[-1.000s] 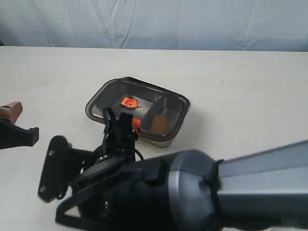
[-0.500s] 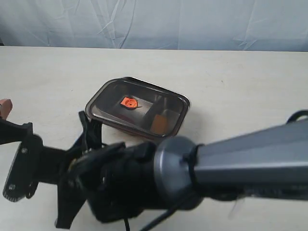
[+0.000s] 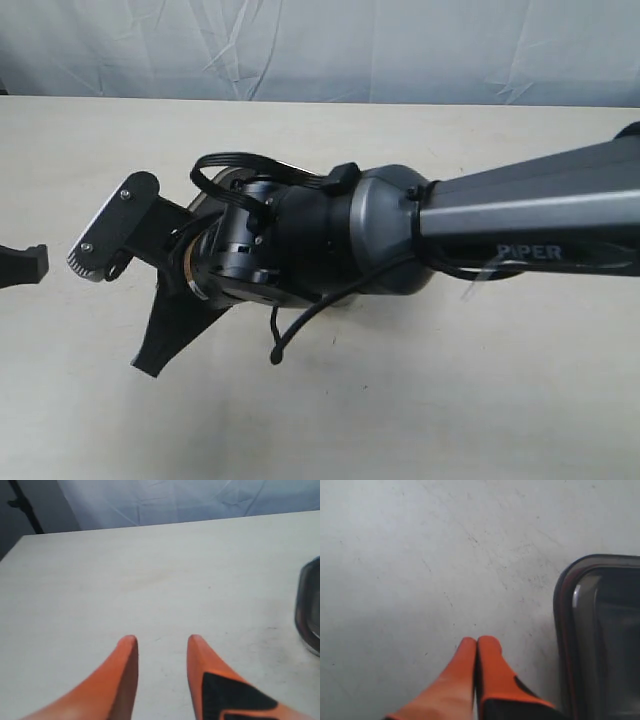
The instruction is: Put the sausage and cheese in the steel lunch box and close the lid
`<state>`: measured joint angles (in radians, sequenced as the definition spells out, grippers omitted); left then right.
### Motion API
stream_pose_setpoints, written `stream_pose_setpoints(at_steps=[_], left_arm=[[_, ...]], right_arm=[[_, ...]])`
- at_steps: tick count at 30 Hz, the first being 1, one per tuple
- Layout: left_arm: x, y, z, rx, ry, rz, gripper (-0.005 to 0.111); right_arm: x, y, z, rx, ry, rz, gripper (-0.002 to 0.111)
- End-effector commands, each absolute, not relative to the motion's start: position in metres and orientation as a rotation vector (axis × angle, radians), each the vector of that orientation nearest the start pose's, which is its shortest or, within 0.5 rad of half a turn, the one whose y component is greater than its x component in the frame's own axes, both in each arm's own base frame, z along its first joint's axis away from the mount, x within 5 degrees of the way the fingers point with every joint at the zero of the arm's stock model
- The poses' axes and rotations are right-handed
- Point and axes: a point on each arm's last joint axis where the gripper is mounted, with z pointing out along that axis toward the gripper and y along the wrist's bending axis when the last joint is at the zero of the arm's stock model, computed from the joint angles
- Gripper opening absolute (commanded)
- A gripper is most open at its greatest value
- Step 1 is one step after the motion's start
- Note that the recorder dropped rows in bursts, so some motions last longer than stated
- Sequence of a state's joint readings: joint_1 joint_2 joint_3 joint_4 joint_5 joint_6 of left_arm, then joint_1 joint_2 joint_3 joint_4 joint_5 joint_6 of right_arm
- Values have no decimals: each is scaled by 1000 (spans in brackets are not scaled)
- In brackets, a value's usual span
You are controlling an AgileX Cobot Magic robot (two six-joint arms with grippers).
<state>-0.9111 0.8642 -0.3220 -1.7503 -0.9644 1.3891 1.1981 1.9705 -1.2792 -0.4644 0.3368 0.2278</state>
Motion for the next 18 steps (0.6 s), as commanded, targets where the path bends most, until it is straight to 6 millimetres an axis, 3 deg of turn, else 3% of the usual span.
stream_pose_setpoints(at_steps=[1, 6, 18], left_arm=[[131, -40, 241, -137, 1923, 280, 33], [131, -39, 241, -146, 1919, 293, 33], [131, -41, 240, -151, 1922, 265, 33]], right_arm=[[167, 387, 166, -1579, 1935, 234, -1], [169, 390, 157, -1589, 1944, 230, -1], [198, 377, 149, -1505, 2027, 208, -1]])
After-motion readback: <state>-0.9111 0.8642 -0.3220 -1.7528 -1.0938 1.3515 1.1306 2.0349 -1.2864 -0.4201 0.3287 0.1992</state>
